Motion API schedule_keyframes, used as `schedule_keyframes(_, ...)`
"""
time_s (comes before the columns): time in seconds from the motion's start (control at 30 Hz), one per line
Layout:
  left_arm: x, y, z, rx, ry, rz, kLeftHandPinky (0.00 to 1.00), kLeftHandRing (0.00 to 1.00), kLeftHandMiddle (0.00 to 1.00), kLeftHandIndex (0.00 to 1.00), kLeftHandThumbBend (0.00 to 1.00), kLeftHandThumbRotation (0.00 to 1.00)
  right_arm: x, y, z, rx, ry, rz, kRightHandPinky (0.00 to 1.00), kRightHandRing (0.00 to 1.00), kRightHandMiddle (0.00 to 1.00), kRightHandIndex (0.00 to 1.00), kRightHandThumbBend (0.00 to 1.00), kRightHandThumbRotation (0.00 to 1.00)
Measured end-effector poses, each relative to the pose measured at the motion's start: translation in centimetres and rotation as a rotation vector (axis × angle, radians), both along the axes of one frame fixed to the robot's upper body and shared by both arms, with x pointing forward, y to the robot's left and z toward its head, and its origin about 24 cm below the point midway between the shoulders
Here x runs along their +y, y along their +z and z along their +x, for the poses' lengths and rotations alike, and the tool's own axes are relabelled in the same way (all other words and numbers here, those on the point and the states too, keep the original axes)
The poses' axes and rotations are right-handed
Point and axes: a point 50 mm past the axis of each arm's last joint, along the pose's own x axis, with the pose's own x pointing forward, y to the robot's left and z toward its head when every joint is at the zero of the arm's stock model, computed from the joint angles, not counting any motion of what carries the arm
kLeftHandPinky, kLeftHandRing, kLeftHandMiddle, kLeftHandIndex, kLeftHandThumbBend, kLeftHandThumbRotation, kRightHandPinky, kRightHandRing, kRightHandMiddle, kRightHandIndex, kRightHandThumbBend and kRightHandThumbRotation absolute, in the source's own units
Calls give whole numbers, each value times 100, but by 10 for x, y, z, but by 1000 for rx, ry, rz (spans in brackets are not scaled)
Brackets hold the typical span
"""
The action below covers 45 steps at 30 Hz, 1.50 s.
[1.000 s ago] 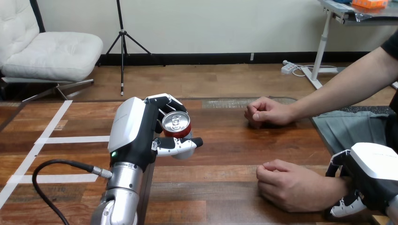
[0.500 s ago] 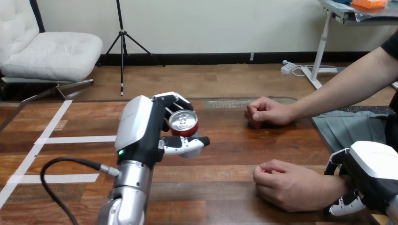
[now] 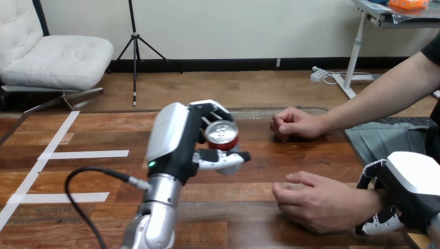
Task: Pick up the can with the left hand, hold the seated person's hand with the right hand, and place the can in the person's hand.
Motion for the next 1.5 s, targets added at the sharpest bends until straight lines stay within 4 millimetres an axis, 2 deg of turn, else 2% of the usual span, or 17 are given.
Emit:
schedule_keyframes(0.3, -16, 2, 1, -3, -49, -8, 36, 40, 46, 47, 74, 0, 0, 4, 0, -37, 7, 10, 27, 34, 42, 49, 78, 0)
schedule_keyframes(0.33, -29, 6, 1, -15, -94, -13, 36, 41, 46, 48, 74, 0, 4, 10, 1, -80, 32, 11, 20, 26, 35, 48, 77, 0)
schedule_keyframes(0.53, -33, 5, 1, -6, -107, -9, 35, 40, 47, 49, 73, 0, 6, 14, 0, -96, 32, 11, 20, 27, 37, 48, 77, 0)
schedule_keyframes(0.77, -41, 0, 0, 17, -137, 4, 35, 40, 46, 49, 73, 0, 10, 21, 0, -127, 41, 16, 26, 32, 42, 48, 78, 0)
schedule_keyframes(1.1, -56, -6, -4, 46, -185, 2, 36, 40, 47, 49, 72, 0, 16, 27, 0, -161, 54, 28, 29, 35, 44, 48, 75, 0)
schedule_keyframes(1.33, -57, -8, -4, 54, -189, 3, 36, 40, 47, 49, 71, 0, 16, 25, -4, -156, 45, 25, 29, 35, 44, 48, 75, 0)
schedule_keyframes(1.5, -58, -10, -3, 59, -197, 10, 37, 40, 46, 49, 71, 0, 17, 25, -6, -155, 44, 20, 25, 32, 41, 48, 75, 0)
